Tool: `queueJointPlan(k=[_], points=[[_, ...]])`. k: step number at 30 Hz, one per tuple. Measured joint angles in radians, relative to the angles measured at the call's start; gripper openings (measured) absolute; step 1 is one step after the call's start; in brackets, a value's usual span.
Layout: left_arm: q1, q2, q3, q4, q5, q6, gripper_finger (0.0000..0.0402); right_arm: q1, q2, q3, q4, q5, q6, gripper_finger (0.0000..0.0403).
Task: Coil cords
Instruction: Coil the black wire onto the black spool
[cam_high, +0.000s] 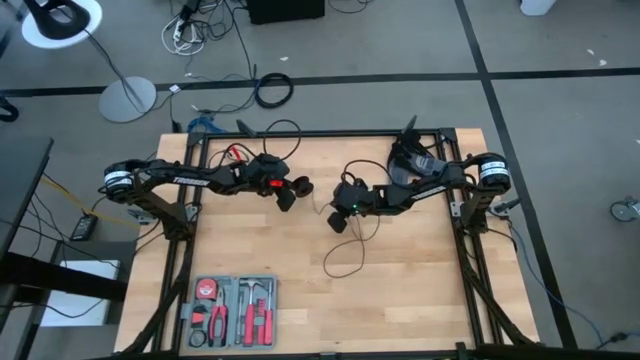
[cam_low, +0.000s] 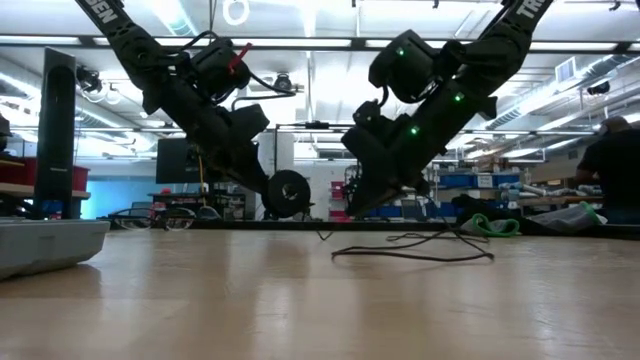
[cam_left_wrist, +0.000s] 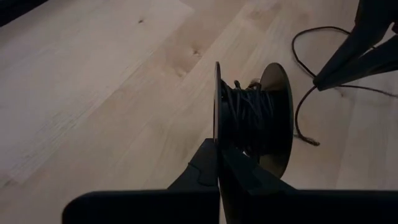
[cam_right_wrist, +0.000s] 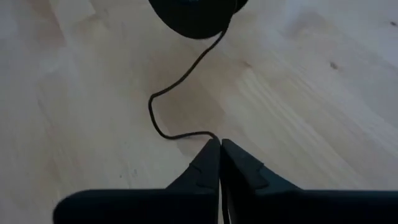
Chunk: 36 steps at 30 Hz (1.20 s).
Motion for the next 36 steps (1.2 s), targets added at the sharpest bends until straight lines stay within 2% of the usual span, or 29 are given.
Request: queueJointPlan(k=[10,21,28,36], points=[[0.000,0.000,0.000,0.013,0.000,-0.003,0.0000,-0.002,0.000,0.000,-0.022,-0.002,0.032,0.0002],[-0.001,0.000,0.000,0.169,0.061,-0.044,0.0000,-0.002,0.002,0.000,0.045,-0.029,0.054,0.0001],[-0.001,0.000,0.000,0.257,0.046,-0.079,0.0000,-0.009,0.002,0.000,0.211,-0.048,-0.020,0.0000],[-0.008,0.028,0.000,0.253,0.033,-0.086,0.0000,-0.045,0.002,0.089,0.225,-0.084,-0.139,0.0000]])
